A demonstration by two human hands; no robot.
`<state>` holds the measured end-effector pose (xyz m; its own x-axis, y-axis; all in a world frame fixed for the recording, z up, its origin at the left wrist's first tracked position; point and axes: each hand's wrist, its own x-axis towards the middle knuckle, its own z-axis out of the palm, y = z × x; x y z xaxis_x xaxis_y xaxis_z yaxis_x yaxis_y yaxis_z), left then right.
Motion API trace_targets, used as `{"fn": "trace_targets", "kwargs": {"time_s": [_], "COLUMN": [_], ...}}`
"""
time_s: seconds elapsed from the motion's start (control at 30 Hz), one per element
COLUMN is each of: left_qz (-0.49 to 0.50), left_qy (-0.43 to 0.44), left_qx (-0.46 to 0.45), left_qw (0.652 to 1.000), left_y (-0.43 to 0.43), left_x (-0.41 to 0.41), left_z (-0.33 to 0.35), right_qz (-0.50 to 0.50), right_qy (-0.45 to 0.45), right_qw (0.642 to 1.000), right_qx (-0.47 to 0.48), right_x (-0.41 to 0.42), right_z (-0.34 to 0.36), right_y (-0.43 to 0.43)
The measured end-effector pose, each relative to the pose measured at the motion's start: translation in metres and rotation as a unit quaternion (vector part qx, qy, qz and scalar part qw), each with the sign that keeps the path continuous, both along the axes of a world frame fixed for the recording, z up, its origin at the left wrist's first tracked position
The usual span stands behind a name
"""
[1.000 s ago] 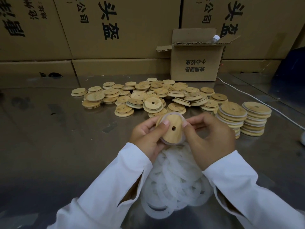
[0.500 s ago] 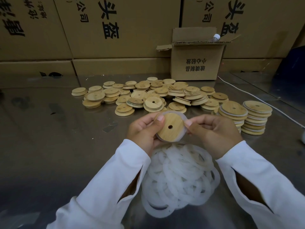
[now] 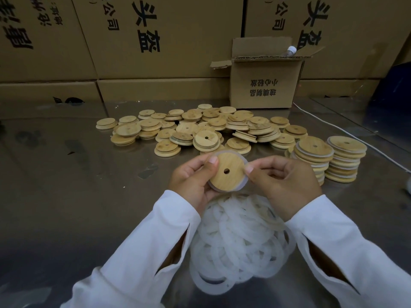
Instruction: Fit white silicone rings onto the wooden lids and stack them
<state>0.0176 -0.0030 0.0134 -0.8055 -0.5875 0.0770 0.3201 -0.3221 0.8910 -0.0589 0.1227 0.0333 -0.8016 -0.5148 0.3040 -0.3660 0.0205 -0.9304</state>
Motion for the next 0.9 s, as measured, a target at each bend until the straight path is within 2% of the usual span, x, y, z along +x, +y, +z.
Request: {"fn": "trace_targets", "kwargs": {"time_s": [0.17, 0.37, 0.53, 0.67, 0.8, 0.9], "left_qz": [0.008, 0.017, 0.057, 0.046, 0.025, 0.014], "left_qy": [0.029, 0.043, 0.001, -0.047, -0.044, -0.037], "left_qx": [0.006, 0.034, -0.025, -0.068, -0.058, -0.036], "left_qw": [1.0, 0.998, 0.998, 0.996, 0.997, 0.999], "left_y": [0.007, 0.005, 0.006, 0.006, 0.003, 0.001], "left_x": [0.0, 0.001, -0.001, 0.001, 0.001, 0.001], "left_z": [0.003, 0.005, 0.0, -0.003, 0.0, 0.002], "right_qz": [-0.071, -0.095, -0.081, -0.06, -0.015, 0.0], "right_qy": [0.11, 0.155, 0.181, 0.128, 0.016, -0.028], "right_qw": [0.991, 0.983, 0.979, 0.988, 0.999, 0.999], "right_qx": [0.035, 0.028, 0.055, 0.066, 0.048, 0.04], "right_x": [0.008, 0.009, 0.009, 0.003, -0.003, -0.003], "right_z": [-0.007, -0.008, -0.01, -0.007, 0.0, 0.003], "right_y": [-0.005, -0.004, -0.004, -0.003, -0.001, 0.0]}}
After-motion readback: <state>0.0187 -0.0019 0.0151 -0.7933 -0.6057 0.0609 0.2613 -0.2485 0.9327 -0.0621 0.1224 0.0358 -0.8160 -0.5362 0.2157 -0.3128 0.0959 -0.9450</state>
